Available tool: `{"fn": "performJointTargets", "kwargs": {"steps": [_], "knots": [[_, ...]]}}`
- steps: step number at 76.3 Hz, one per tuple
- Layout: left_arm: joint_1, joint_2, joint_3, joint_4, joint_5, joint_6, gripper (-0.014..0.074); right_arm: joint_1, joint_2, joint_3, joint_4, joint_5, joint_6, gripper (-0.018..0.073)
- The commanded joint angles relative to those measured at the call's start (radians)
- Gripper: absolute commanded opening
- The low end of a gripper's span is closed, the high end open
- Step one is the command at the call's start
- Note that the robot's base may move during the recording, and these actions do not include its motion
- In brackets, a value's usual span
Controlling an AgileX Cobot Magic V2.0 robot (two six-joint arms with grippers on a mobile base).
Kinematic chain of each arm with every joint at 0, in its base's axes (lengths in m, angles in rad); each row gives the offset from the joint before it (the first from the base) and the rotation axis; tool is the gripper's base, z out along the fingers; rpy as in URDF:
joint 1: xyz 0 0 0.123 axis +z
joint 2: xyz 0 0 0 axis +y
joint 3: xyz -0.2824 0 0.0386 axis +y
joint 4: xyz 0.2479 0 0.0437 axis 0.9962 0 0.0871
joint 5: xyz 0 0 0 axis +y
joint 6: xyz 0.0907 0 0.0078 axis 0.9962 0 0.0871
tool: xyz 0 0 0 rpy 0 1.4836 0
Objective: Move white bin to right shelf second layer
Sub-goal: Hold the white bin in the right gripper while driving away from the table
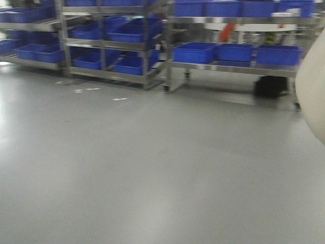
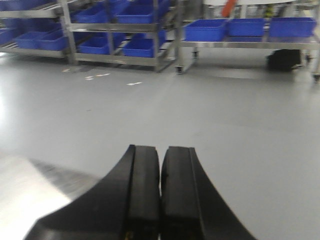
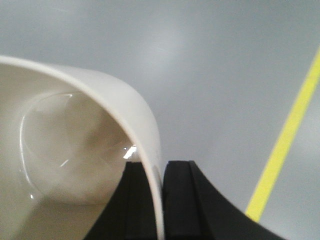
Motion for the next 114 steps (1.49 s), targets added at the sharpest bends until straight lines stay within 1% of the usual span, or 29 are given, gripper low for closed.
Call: {"fn": "performJointTargets", "kwargs": {"steps": [1, 114], "knots": [[-0.004, -0.014, 0.037, 0.000, -0.086, -0.005, 0.0085, -0.008, -0.001, -0.029, 0.013, -0.081, -0.004, 0.0109], [-0.004, -0.014, 0.037, 0.000, -0.086, -0.005, 0.0085, -0.008, -0.001, -0.029, 0.013, -0.079, -0.004, 0.0109]]}}
